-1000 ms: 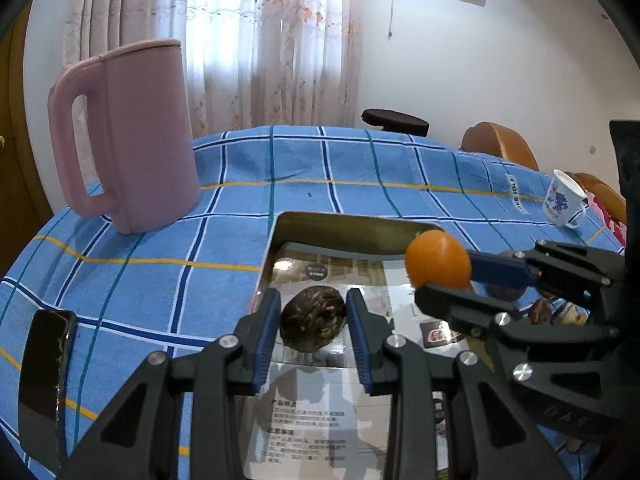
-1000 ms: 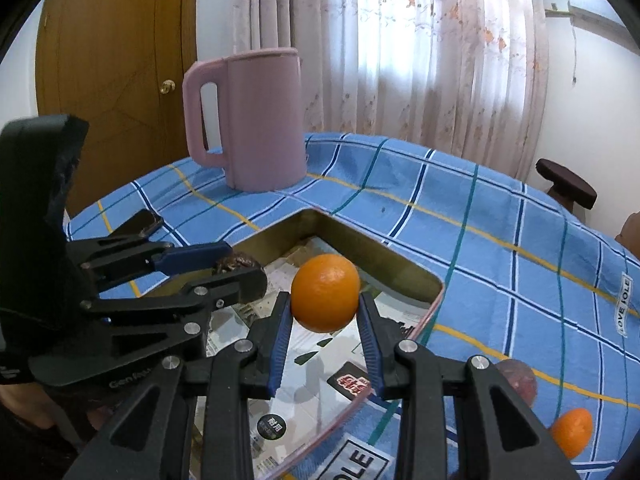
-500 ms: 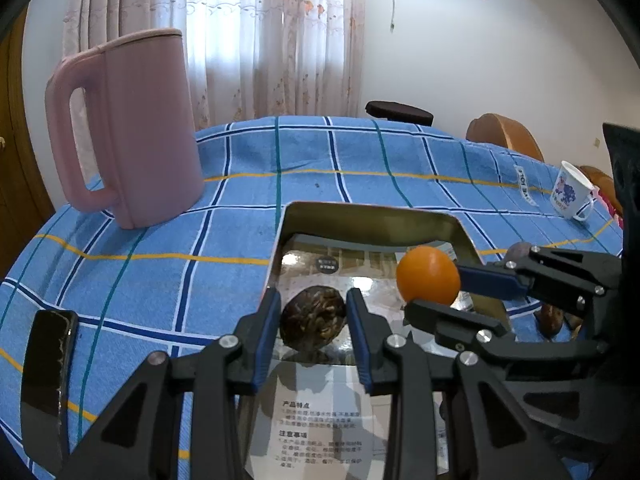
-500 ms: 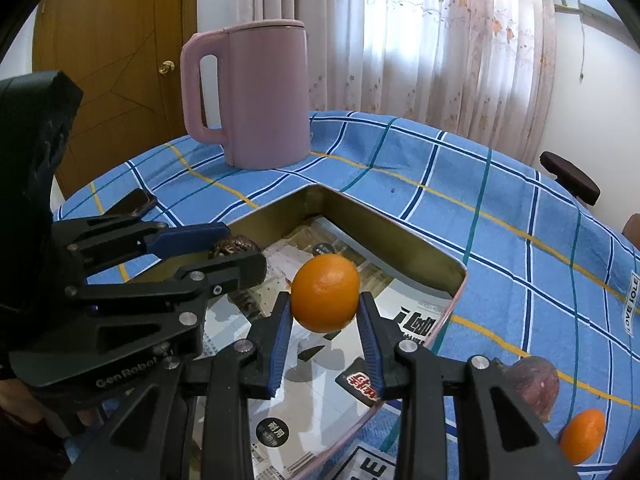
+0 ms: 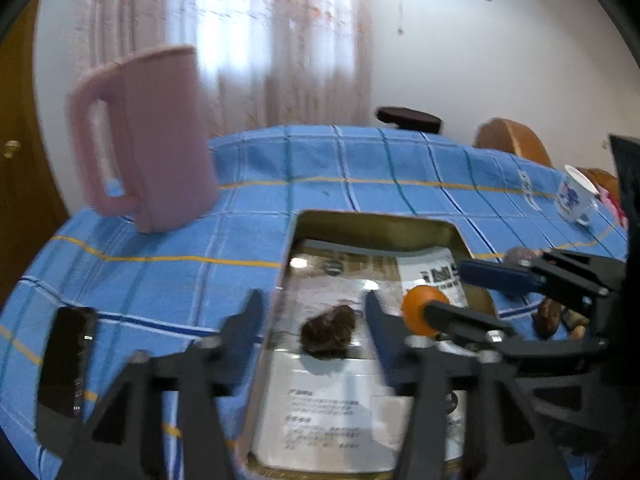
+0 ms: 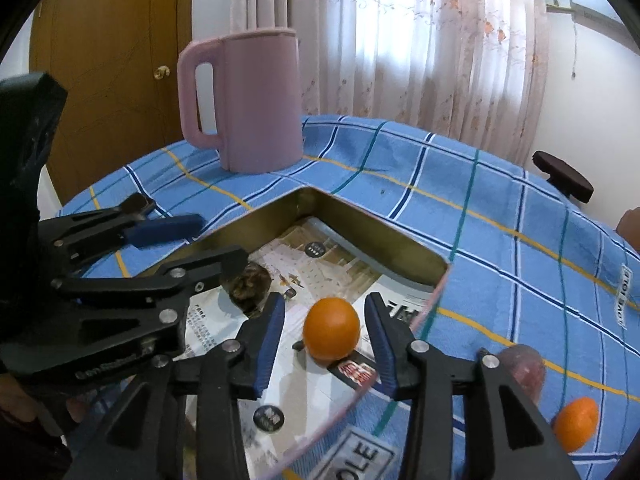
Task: Organize fruits
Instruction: 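Withdraw both tools from the tin back toward the fruit pile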
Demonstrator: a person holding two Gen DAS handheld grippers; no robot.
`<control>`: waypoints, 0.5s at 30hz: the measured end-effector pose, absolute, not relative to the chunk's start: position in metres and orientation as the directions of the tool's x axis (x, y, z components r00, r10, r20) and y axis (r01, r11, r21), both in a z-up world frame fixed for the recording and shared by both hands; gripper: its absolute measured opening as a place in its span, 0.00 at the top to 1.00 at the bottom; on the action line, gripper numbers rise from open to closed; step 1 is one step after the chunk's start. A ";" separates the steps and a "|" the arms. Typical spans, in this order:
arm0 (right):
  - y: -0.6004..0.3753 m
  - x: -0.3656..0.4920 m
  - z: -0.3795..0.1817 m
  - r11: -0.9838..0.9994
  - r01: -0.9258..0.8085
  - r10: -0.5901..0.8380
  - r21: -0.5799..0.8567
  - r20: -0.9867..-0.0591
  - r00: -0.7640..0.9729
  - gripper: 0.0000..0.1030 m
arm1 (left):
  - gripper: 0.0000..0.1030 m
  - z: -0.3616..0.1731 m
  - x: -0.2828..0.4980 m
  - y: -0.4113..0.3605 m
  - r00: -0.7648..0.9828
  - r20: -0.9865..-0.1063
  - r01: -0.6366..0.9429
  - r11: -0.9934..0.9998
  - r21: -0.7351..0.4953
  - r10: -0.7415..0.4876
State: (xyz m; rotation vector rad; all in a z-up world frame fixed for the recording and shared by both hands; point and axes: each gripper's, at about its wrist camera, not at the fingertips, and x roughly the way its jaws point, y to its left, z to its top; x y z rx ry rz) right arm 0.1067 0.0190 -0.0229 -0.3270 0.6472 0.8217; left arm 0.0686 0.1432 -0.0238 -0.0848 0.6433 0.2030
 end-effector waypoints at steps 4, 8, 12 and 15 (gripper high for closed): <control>-0.021 0.087 -0.011 0.671 -0.740 0.567 -0.046 -0.611 0.553 0.43 | 0.02 -0.003 0.033 0.135 0.849 -0.504 -0.212 0.976 -0.047 0.161; -0.083 0.061 -0.006 0.730 -0.682 0.546 -0.042 -0.564 0.620 0.42 | 0.00 0.005 0.011 0.112 0.883 -0.454 -0.164 0.984 -0.065 0.118; -0.151 0.046 -0.008 0.828 -0.560 0.472 -0.005 -0.533 0.702 0.41 | 0.00 0.000 0.004 0.076 0.892 -0.449 -0.082 0.994 -0.071 0.041; -0.182 0.041 -0.015 0.876 -0.482 0.408 0.006 -0.540 0.736 0.41 | 0.00 -0.009 0.004 0.048 0.885 -0.466 -0.016 0.998 -0.053 -0.010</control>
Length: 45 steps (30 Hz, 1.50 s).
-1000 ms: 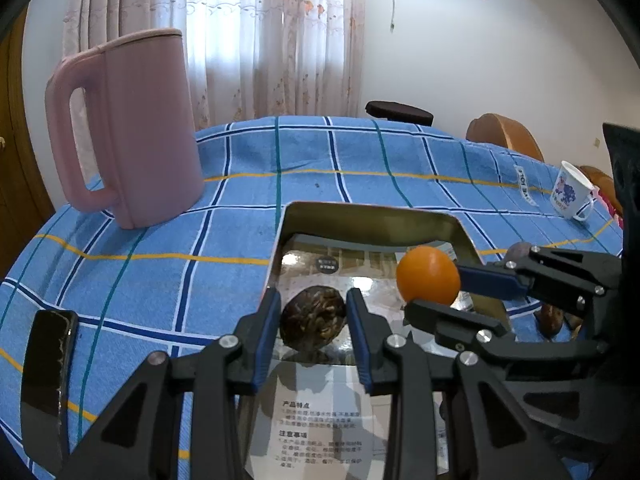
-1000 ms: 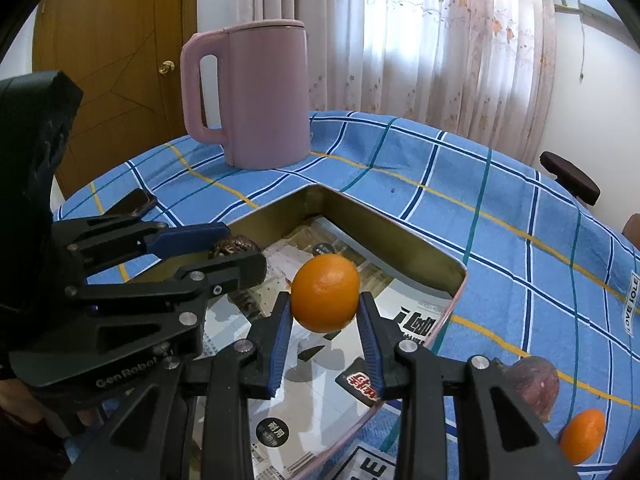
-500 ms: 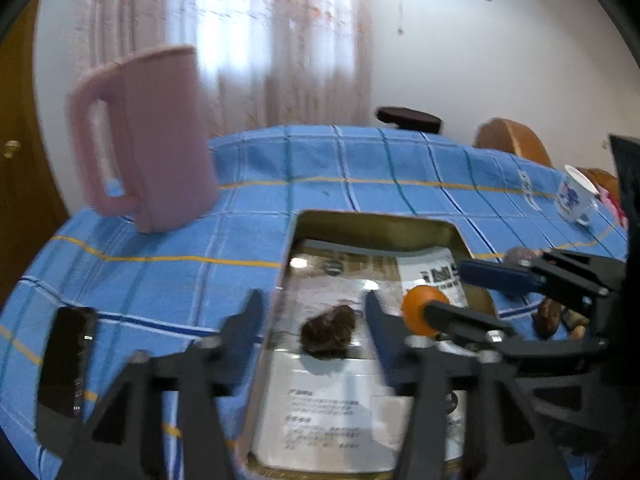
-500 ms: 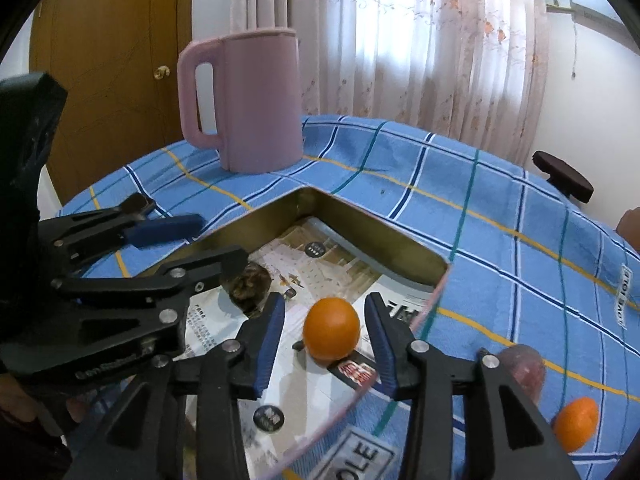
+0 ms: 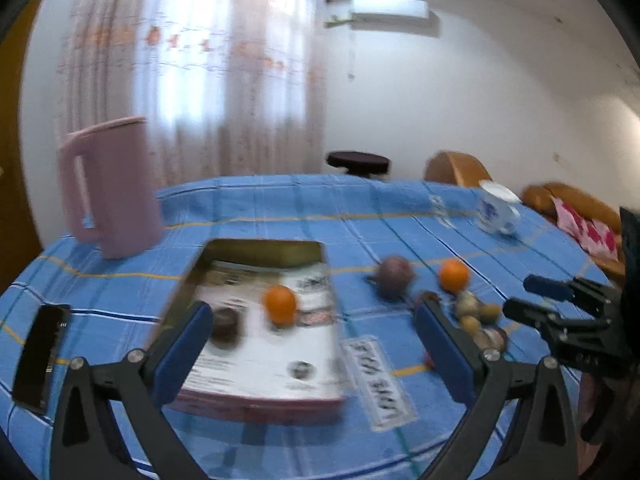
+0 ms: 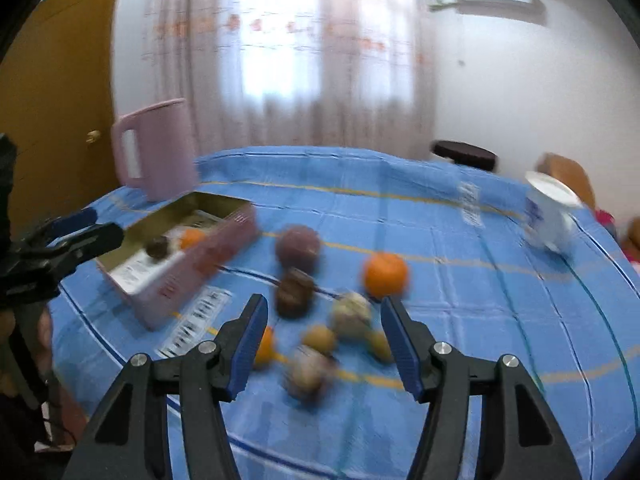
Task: Organize fruits
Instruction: 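Withdraw both tools from the tin back toward the fruit pile, then grasp a large tangerine with the left tool while the right tool grasps a brown wrapped cylinder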
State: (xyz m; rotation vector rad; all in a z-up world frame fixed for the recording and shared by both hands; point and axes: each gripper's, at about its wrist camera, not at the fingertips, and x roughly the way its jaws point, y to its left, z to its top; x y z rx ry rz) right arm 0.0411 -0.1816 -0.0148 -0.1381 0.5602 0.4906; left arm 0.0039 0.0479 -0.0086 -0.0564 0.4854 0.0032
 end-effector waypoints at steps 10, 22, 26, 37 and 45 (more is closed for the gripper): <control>-0.165 0.049 -0.051 0.862 -0.506 0.402 0.025 -0.641 0.654 0.41 | 0.00 -0.026 0.014 -0.003 0.845 -0.529 0.088 0.996 -0.012 -0.081; -0.182 0.053 -0.052 0.861 -0.498 0.439 0.102 -0.643 0.628 0.64 | 0.03 -0.034 0.029 -0.023 0.812 -0.568 0.145 0.989 -0.025 -0.133; -0.194 0.057 -0.047 0.892 -0.449 0.384 0.053 -0.615 0.689 0.64 | 0.13 -0.040 0.042 -0.038 0.769 -0.619 0.193 0.981 -0.008 -0.156; -0.196 0.064 -0.049 0.884 -0.460 0.403 0.077 -0.626 0.668 0.64 | 0.58 -0.066 0.077 -0.045 0.640 -0.722 0.238 0.961 -0.142 -0.265; -0.199 0.054 -0.044 0.888 -0.457 0.405 0.057 -0.569 0.716 0.64 | 0.58 -0.056 0.064 -0.034 0.709 -0.647 0.224 0.960 -0.171 -0.281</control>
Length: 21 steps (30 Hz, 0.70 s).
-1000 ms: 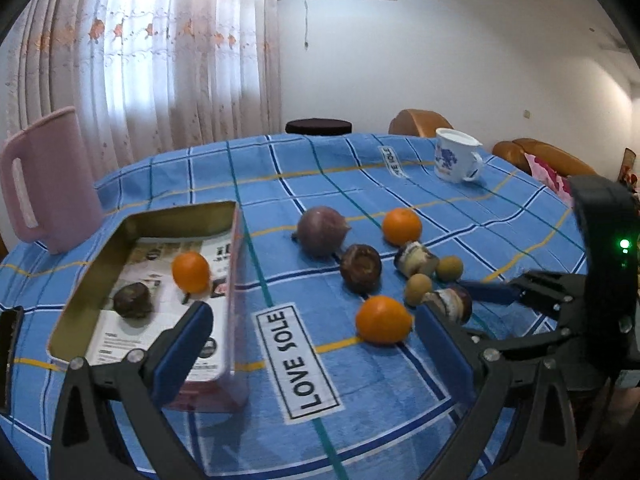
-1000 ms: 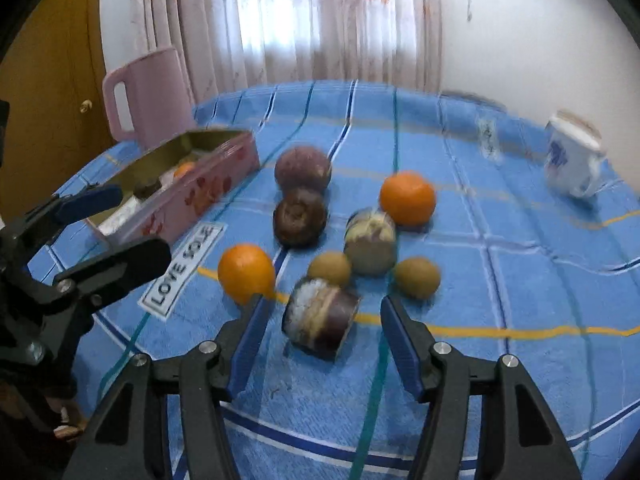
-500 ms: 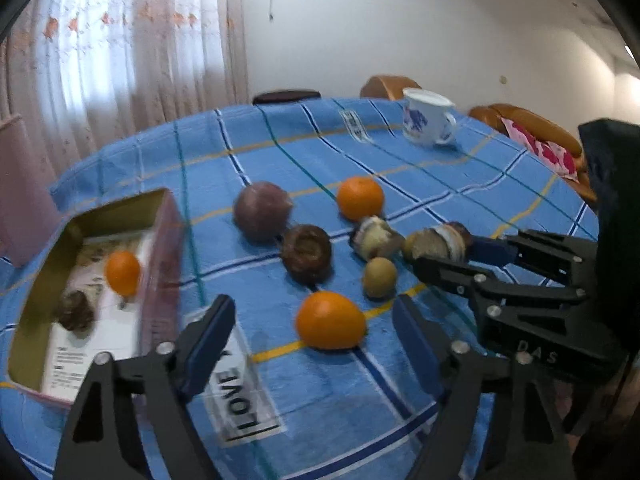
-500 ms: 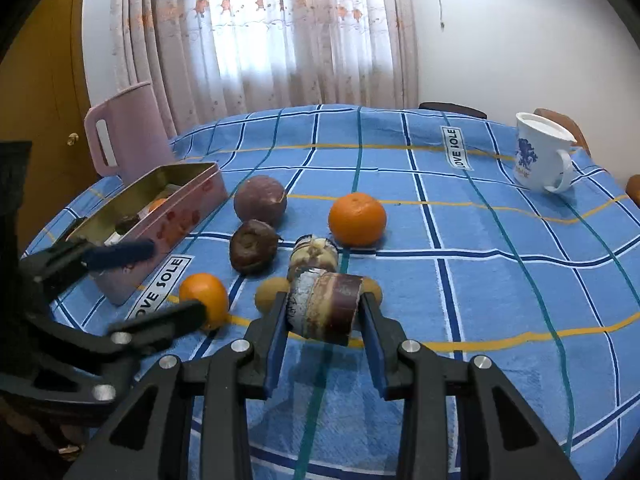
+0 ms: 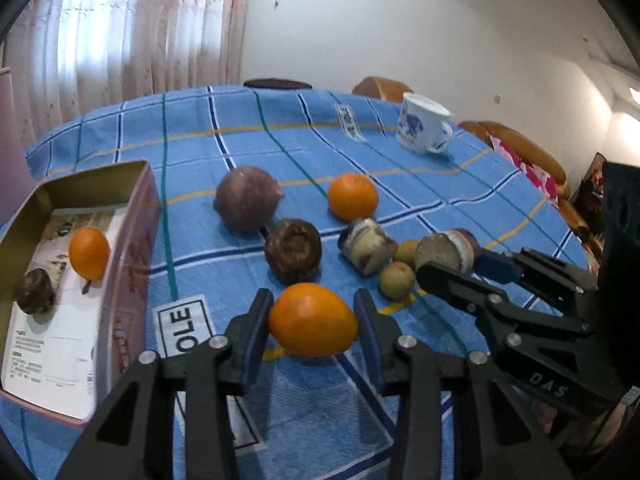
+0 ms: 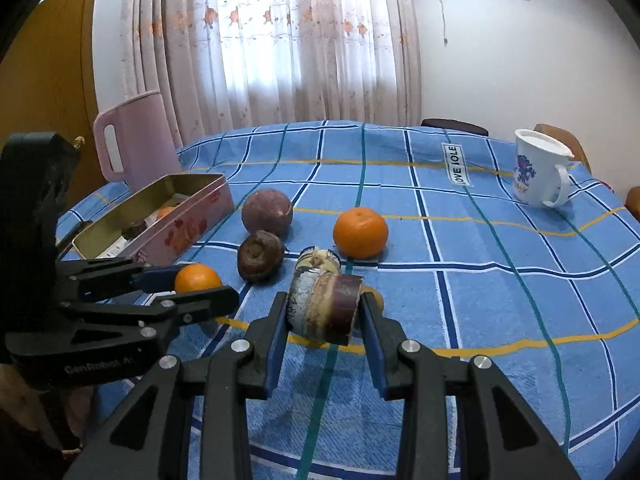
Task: Organize fruits
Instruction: 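Grasp a large tangerine with the left tool while the right tool grasps a brown wrapped cylinder, then carry both items to the tin box and release them inside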
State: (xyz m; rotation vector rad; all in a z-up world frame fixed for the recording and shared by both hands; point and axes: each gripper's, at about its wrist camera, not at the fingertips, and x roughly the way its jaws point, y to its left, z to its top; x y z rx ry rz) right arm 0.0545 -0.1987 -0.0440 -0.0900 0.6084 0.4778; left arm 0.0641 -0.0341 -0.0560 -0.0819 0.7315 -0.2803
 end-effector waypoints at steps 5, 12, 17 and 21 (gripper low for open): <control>-0.197 0.051 -0.042 0.883 -0.468 0.412 0.045 -0.552 0.725 0.64 | 0.58 -0.049 0.056 -0.028 0.756 -0.596 0.207 0.963 -0.173 -0.270; -0.199 0.044 -0.039 0.873 -0.486 0.438 0.045 -0.512 0.739 0.64 | 0.58 -0.043 0.048 -0.025 0.800 -0.544 0.194 0.966 -0.168 -0.255; -0.200 0.040 -0.037 0.866 -0.498 0.453 0.044 -0.489 0.745 0.64 | 0.58 -0.041 0.043 -0.022 0.820 -0.518 0.183 0.969 -0.169 -0.245; -0.200 0.037 -0.037 0.864 -0.501 0.457 0.038 -0.473 0.753 0.64 | 0.58 -0.039 0.040 -0.021 0.831 -0.504 0.175 0.971 -0.166 -0.236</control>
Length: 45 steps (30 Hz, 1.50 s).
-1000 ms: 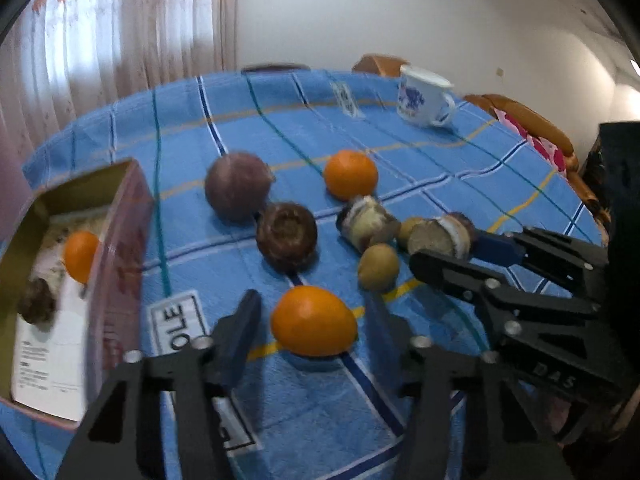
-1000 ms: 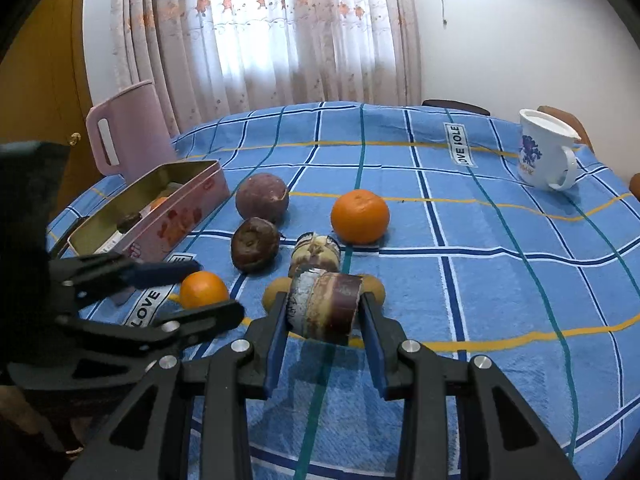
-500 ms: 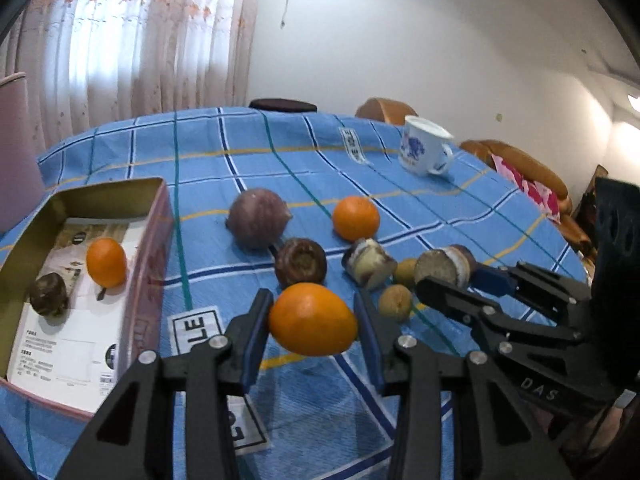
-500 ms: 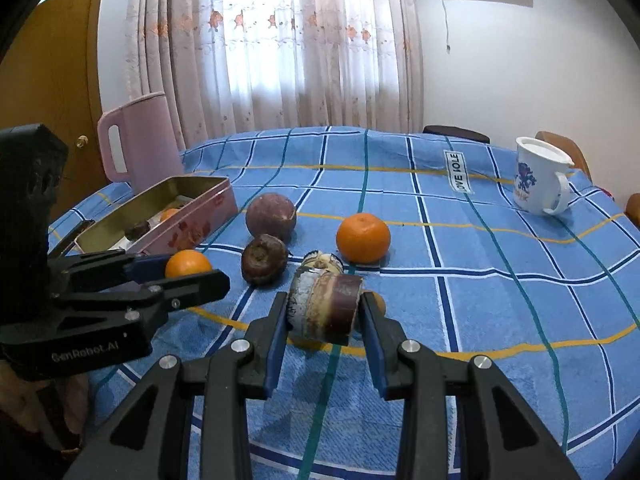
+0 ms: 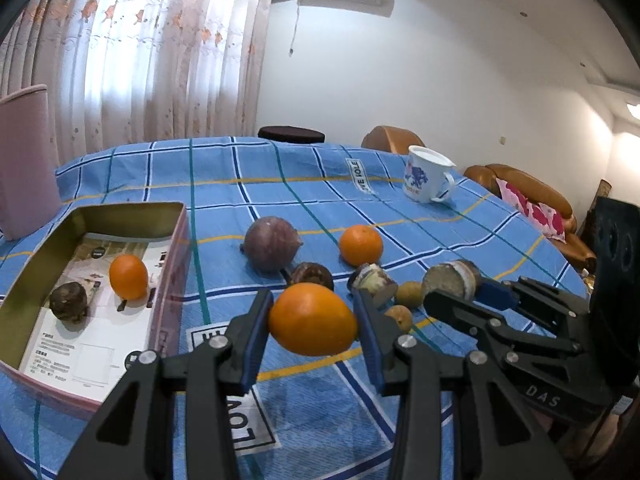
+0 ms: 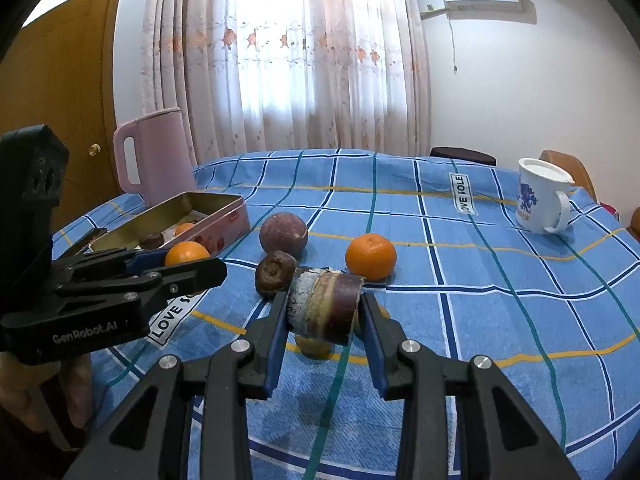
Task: Organize fruits
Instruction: 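Carry both items to the tin box and release them inside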
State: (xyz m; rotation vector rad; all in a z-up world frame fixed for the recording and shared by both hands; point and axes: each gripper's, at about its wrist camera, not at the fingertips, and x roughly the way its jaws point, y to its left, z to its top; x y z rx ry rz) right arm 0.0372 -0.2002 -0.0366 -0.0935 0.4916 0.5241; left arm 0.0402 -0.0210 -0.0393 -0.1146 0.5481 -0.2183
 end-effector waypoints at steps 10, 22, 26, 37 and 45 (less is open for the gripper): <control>-0.200 0.030 -0.034 0.863 -0.505 0.463 0.021 -0.436 0.772 0.64 | 0.58 -0.036 0.035 -0.022 0.852 -0.473 0.168 0.973 -0.155 -0.223; -0.202 0.022 -0.033 0.860 -0.510 0.469 0.004 -0.397 0.789 0.64 | 0.58 -0.033 0.027 -0.022 0.876 -0.436 0.162 0.977 -0.141 -0.208; -0.204 0.020 -0.033 0.860 -0.510 0.471 0.002 -0.389 0.792 0.64 | 0.58 -0.032 0.025 -0.022 0.882 -0.424 0.158 0.978 -0.139 -0.203; -0.205 0.015 -0.031 0.857 -0.514 0.477 -0.011 -0.357 0.803 0.64 | 0.58 -0.028 0.016 -0.026 0.910 -0.380 0.140 0.985 -0.101 -0.169; -0.205 0.011 -0.029 0.858 -0.513 0.478 -0.019 -0.334 0.812 0.64 | 0.58 -0.026 0.011 -0.027 0.924 -0.351 0.132 0.988 -0.083 -0.153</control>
